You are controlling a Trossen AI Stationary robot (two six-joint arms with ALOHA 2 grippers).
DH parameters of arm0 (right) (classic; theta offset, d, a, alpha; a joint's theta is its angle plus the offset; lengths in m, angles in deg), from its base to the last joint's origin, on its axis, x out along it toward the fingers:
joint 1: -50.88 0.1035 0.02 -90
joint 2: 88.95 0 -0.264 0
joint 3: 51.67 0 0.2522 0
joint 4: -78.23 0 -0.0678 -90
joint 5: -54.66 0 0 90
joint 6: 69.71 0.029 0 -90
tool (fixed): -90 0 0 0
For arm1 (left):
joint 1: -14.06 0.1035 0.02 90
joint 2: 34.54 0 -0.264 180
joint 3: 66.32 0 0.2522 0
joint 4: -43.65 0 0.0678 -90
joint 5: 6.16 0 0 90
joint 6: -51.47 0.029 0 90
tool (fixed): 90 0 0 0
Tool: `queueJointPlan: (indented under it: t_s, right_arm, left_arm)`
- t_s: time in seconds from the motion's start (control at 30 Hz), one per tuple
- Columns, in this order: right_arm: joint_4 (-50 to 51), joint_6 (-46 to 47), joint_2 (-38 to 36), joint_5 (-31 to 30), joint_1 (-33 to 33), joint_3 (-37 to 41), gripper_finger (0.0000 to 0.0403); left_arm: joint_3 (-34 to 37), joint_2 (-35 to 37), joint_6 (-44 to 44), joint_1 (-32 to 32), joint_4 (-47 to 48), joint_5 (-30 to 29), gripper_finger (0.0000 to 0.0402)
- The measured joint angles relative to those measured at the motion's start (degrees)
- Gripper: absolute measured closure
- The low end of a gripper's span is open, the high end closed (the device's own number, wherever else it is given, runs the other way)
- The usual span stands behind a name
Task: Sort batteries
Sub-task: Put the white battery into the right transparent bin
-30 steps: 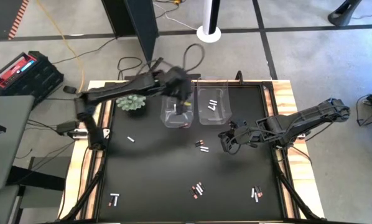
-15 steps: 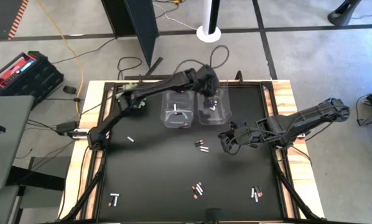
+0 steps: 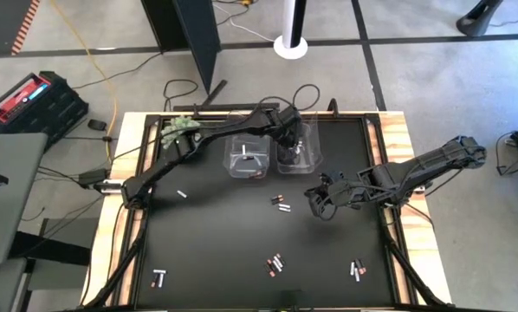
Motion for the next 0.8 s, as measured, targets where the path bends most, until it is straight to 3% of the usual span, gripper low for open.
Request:
queueJointPlan:
  t_s: [0.27, 0.57, 0.8]
  right_arm:
    - [0.2, 0.0, 0.0, 0.0, -0.1, 0.0, 0.0321]
    - [0.1, 0.0, 0.0, 0.0, -0.1, 0.0, 0.0321]
    - [0.0, 0.0, 0.0, 0.0, -0.1, 0.0, 0.0321]
  left_arm:
    - [0.0, -0.3, -3.1, 0.0, -0.7, 0.1, 0.0377]
    - [0.1, -0.4, -4.6, 0.0, 0.8, 0.1, 0.0329]
    - [0.1, -0.4, -4.0, 0.0, 1.0, -0.2, 0.0324]
